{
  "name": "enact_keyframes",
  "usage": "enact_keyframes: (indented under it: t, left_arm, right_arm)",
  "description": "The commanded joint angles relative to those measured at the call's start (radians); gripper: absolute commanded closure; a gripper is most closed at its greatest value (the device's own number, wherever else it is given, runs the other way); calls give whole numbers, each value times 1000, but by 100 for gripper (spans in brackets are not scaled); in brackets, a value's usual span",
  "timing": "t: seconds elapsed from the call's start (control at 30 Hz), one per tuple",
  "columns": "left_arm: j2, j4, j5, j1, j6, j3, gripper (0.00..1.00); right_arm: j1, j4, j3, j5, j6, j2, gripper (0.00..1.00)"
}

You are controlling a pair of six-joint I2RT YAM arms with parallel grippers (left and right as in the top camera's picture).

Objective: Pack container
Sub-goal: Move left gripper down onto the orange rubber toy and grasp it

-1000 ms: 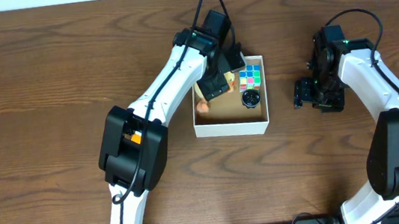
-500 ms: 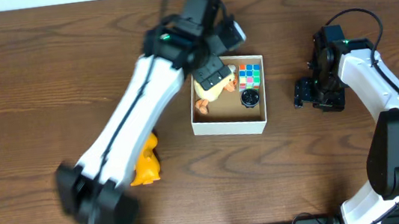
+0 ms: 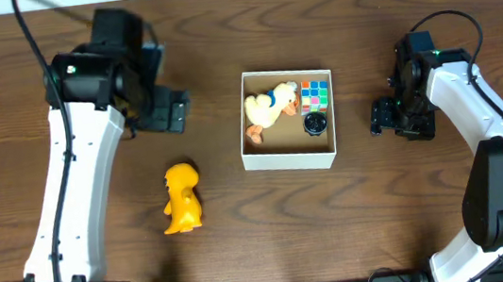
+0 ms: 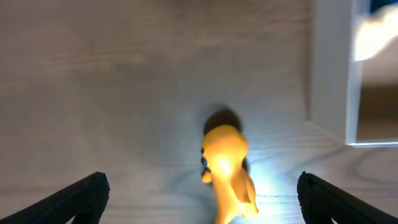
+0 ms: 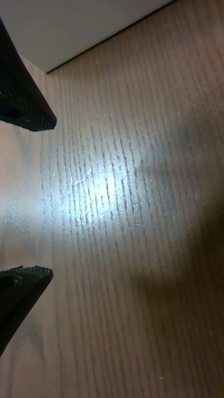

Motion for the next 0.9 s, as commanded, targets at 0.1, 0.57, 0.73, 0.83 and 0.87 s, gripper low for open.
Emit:
enact_keyframes:
  t: [0.1, 0.57, 0.73, 0.83, 0.87]
  left_arm:
    - [21, 141, 101, 68, -79, -301, 2]
    - [21, 268, 102, 61, -158, -608, 2]
    - [21, 273, 111, 41, -158, -626, 2]
    - [26, 283, 118, 13, -158, -626, 2]
    - [27, 288, 120, 5, -158, -626, 2]
  right_arm:
    - [3, -4, 0, 11, -13, -19, 27]
    - [3, 5, 0, 11, -13, -19, 27]
    - [3, 10, 0, 10, -12, -19, 27]
    - [3, 11, 0, 10, -12, -19, 27]
    - [3, 11, 0, 10, -12, -19, 27]
